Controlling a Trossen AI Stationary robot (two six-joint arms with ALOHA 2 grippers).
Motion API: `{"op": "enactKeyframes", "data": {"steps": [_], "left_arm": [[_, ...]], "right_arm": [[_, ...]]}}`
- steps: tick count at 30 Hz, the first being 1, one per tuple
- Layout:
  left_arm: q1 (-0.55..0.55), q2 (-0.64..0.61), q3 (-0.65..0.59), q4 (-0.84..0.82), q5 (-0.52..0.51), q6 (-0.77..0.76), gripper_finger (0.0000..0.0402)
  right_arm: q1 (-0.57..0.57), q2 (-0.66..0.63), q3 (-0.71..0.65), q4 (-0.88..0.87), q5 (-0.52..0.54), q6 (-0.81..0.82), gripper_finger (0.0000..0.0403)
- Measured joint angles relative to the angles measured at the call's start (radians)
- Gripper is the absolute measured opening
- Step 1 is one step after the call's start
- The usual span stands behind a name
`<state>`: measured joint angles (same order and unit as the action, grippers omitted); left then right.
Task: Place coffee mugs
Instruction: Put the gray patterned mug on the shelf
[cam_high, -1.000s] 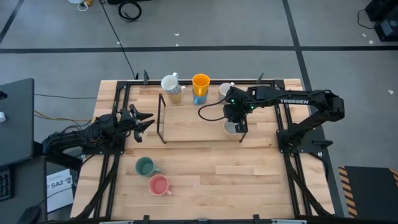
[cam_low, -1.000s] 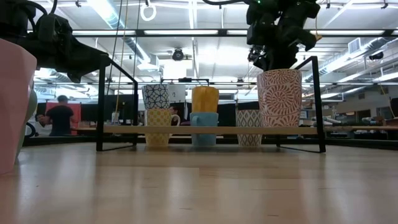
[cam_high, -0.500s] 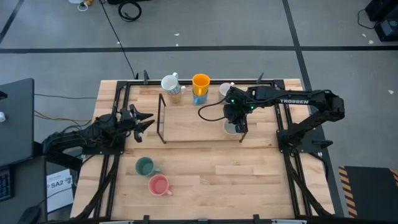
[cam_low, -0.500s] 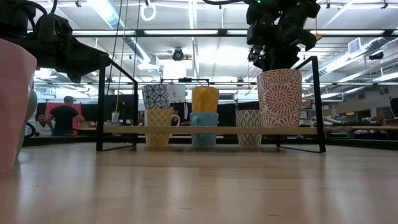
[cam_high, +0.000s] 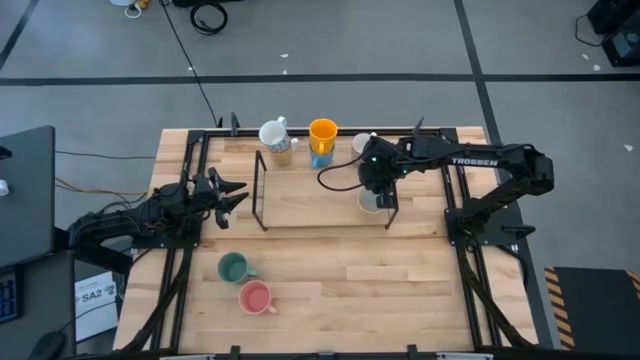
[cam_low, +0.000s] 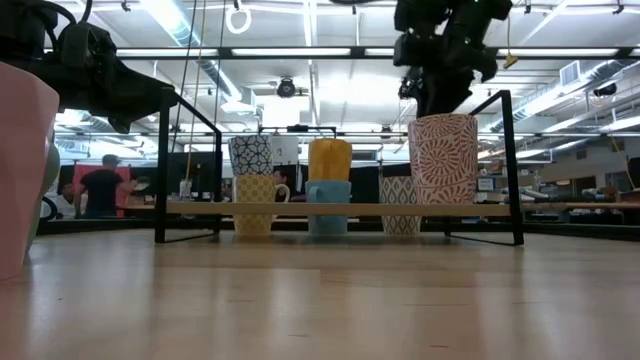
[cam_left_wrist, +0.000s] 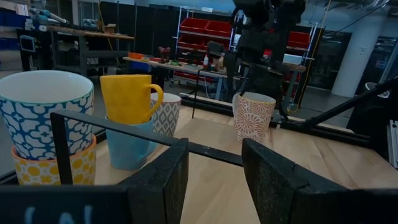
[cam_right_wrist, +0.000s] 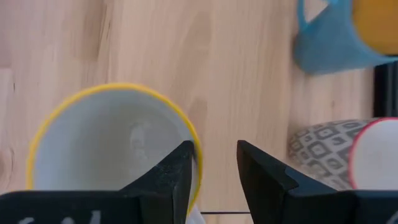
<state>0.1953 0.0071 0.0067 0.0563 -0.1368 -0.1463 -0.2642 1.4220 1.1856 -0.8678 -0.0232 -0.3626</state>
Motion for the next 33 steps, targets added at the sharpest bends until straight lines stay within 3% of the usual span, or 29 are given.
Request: {"op": "enactKeyframes", "data": {"steps": [9,13,18,26,33], "left_arm": [[0.000,0.000,0.000,0.000,0.000,0.000,0.0156],[0.000,0.000,0.000,0.000,0.000,0.000,0.0156],[0.000,0.000,0.000,0.000,0.000,0.000,0.0156],[0.000,0.000,0.000,0.000,0.000,0.000,0.0156],[0.000,0.000,0.000,0.000,0.000,0.000,0.0156]], "right_arm": [[-0.006,0.000,0.146,-0.018,0.015,-0.110,0.0133],[-0.029,0.000,0.206,0.014,0.113,-0.161,0.0133],[-0.108,-0.001,0.236,0.112,0.188,-0.102,0.0133],[-0.305,0.000,0.236,0.141,0.092,-0.002,0.0133],[-0.446,0.000,0.210,0.178,-0.099,0.012,0.0133]]}}
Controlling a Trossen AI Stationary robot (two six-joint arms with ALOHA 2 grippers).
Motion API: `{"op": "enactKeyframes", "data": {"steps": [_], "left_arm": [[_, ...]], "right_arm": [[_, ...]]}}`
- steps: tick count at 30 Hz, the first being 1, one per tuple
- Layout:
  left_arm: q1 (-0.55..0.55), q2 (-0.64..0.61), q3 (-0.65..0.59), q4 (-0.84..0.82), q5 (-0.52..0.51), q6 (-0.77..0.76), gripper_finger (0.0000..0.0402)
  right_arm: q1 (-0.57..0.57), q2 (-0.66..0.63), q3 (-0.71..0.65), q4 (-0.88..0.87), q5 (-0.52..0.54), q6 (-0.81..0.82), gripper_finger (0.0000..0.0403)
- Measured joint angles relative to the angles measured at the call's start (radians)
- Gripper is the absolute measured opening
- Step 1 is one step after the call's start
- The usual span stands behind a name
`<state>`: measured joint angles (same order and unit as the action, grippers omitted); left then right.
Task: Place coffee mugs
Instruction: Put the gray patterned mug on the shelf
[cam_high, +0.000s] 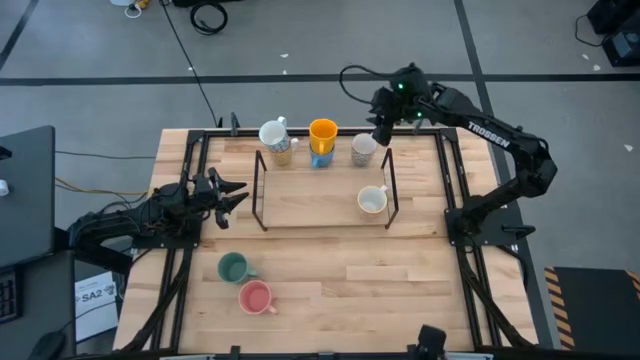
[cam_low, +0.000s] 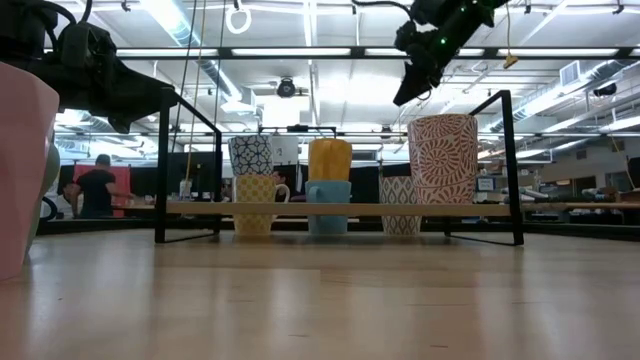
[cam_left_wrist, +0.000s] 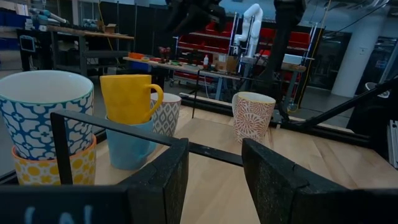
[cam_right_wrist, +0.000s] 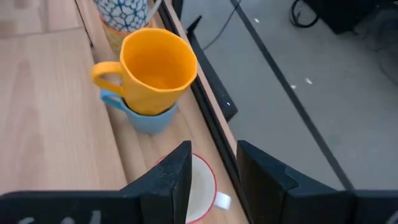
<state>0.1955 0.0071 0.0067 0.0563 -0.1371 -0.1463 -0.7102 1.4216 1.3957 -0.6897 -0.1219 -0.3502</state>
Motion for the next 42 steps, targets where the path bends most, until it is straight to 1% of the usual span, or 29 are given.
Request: {"op": "enactKeyframes", "data": {"steps": [2,8,11,16,18,22,29,32,34,38,42], "left_arm": [[0.000,0.000,0.000,0.000,0.000,0.000,0.0156],[0.000,0.000,0.000,0.000,0.000,0.000,0.0156],[0.000,0.000,0.000,0.000,0.000,0.000,0.0156],[0.000,0.000,0.000,0.000,0.000,0.000,0.0156],[0.000,0.000,0.000,0.000,0.000,0.000,0.0156],[0.000,0.000,0.000,0.000,0.000,0.000,0.0156],[0.000,0.000,0.000,0.004,-0.001,0.000,0.0156],[0.000,0.000,0.000,0.006,-0.002,0.000,0.0156],[0.000,0.000,0.000,0.008,-0.003,0.000,0.0156],[0.000,0.000,0.000,0.012,-0.003,-0.004,0.0156],[0.000,0.000,0.000,0.012,-0.002,-0.002,0.0156]], "right_arm": [[-0.022,0.000,-0.020,0.042,-0.020,0.000,0.0133],[-0.061,0.000,-0.109,0.160,-0.029,-0.004,0.0133],[-0.077,0.001,-0.151,0.180,-0.030,-0.003,0.0133],[-0.101,0.001,-0.217,0.223,-0.033,0.050,0.0133],[-0.107,0.001,-0.235,0.250,-0.049,0.073,0.0133],[-0.116,0.001,-0.237,0.255,-0.064,0.143,0.0133],[-0.118,0.005,-0.167,0.253,-0.064,0.175,0.0132],[-0.120,0.046,-0.113,0.226,-0.063,0.176,0.0132],[-0.121,0.105,-0.056,0.188,-0.060,0.175,0.0132],[-0.122,0.248,0.103,0.017,-0.058,0.164,0.0132],[-0.122,0.368,0.247,-0.175,-0.057,0.083,0.0132]]}}
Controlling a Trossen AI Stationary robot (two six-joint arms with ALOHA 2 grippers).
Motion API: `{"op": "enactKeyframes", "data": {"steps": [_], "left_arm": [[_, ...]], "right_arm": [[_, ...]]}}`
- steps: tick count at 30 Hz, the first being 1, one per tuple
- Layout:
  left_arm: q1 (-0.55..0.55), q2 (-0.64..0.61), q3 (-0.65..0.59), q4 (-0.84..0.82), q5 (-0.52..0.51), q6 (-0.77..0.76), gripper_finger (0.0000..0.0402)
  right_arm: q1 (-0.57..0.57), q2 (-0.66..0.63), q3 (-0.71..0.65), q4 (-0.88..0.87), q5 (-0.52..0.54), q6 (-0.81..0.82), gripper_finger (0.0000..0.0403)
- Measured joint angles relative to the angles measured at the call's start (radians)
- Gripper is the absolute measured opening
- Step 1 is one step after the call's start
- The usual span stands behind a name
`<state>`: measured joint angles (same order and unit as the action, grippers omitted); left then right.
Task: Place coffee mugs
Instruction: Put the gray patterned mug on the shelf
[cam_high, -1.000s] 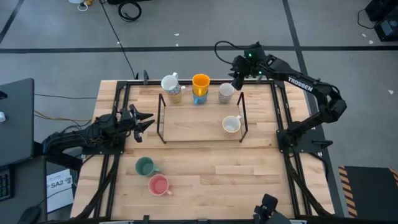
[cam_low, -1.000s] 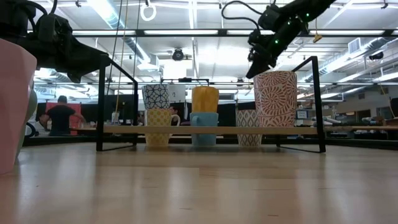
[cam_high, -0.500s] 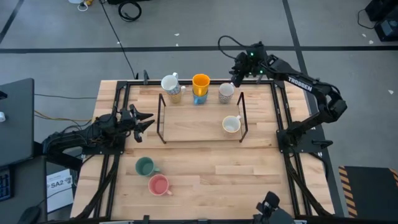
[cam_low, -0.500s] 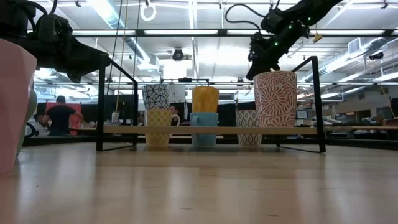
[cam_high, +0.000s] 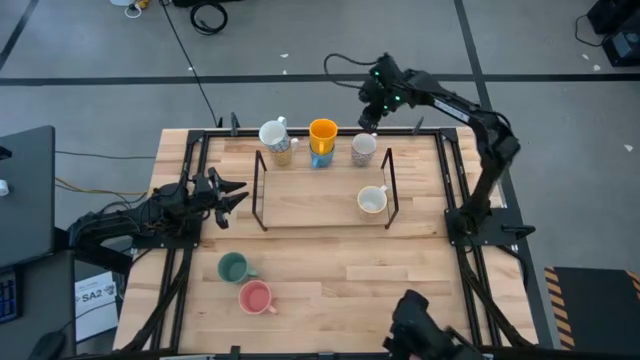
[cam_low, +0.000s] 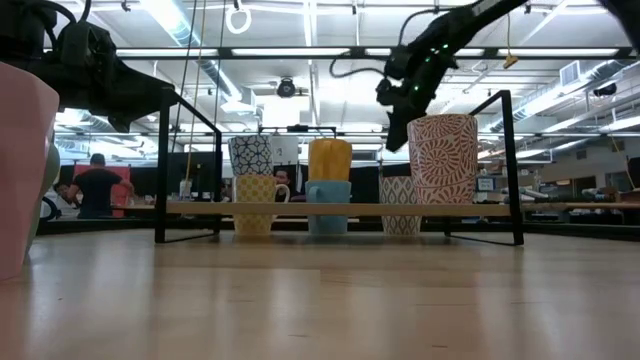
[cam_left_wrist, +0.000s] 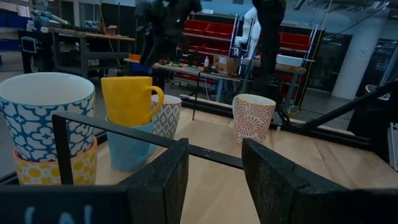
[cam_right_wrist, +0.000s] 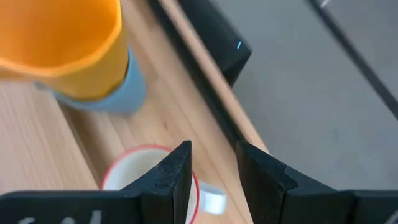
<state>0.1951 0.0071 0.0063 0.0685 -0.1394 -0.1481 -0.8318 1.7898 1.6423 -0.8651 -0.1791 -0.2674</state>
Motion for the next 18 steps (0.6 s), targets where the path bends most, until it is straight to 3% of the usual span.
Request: {"op": "enactKeyframes", "data": {"steps": [10,18], "left_arm": [[0.000,0.000,0.000,0.002,0.001,0.001,0.0156],[0.000,0.000,0.000,0.002,0.002,0.002,0.0156]], "right_arm": [[0.000,0.120,0.075,-0.142,0.000,-0.226,0.0132],[0.005,0.137,0.075,-0.151,-0.012,-0.282,0.0132]]}}
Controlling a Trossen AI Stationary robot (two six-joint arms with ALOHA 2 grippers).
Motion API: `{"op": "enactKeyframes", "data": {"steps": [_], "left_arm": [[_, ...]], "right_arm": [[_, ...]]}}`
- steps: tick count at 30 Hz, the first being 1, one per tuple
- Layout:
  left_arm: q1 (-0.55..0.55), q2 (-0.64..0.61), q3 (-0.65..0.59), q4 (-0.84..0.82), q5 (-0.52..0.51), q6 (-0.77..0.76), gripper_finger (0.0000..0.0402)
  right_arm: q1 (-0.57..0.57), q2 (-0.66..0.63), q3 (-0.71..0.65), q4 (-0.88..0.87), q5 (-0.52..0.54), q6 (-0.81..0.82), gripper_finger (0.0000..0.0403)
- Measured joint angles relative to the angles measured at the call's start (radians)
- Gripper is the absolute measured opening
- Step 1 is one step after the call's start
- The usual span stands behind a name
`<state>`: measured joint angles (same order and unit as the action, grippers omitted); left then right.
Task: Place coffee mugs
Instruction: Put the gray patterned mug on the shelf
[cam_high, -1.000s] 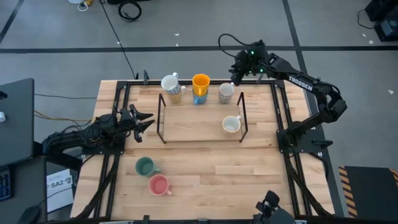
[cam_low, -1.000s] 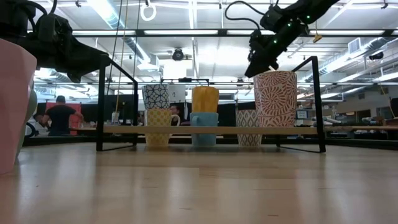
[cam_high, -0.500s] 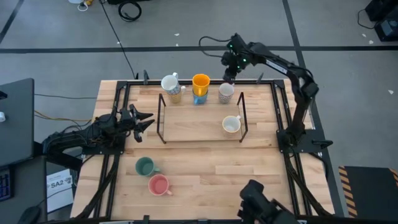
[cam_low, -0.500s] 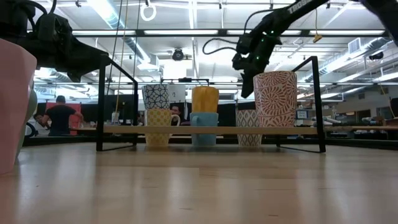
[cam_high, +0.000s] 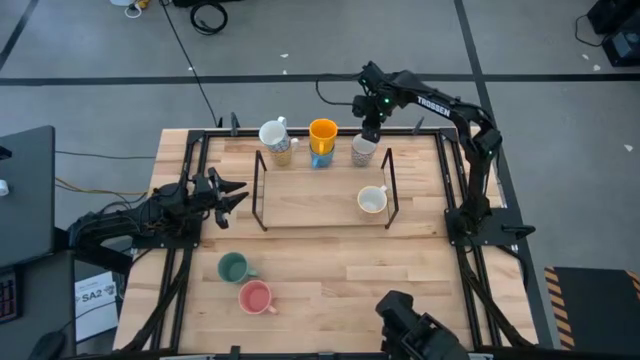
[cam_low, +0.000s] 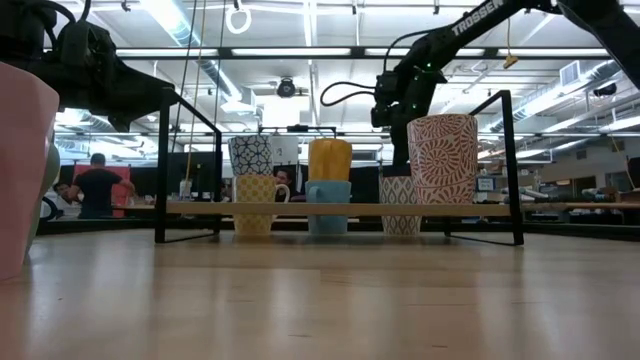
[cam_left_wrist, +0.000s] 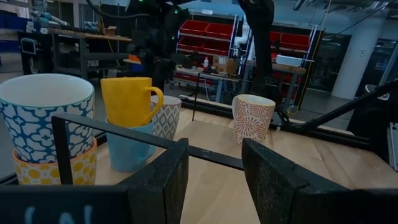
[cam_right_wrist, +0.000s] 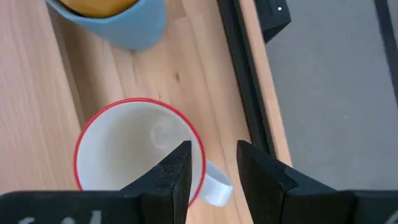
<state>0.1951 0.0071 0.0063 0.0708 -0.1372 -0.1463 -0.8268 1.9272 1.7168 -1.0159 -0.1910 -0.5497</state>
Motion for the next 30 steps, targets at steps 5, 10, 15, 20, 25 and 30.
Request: {"op": "enactKeyframes", "data": {"steps": [5,10,15,20,25,30], "left_arm": [[0.000,0.000,0.000,0.000,0.000,0.000,0.0156],[0.000,0.000,0.000,0.000,0.000,0.000,0.0156],[0.000,0.000,0.000,0.000,0.000,0.001,0.0156],[0.000,0.000,0.000,0.000,0.000,0.000,0.0156],[0.000,0.000,0.000,0.000,0.000,0.000,0.0156],[0.000,0.000,0.000,0.000,0.000,0.000,0.0156]], "right_arm": [[0.002,0.011,0.000,-0.011,-0.041,0.000,0.0132],[0.003,0.019,-0.002,-0.007,-0.044,-0.004,0.0132],[0.005,0.019,-0.004,-0.023,-0.066,-0.011,0.0132],[0.013,0.019,-0.005,-0.018,-0.065,-0.047,0.0132],[0.019,0.019,-0.005,-0.018,-0.065,-0.047,0.0132],[0.026,0.038,-0.005,-0.011,-0.065,-0.048,0.0132]]}}
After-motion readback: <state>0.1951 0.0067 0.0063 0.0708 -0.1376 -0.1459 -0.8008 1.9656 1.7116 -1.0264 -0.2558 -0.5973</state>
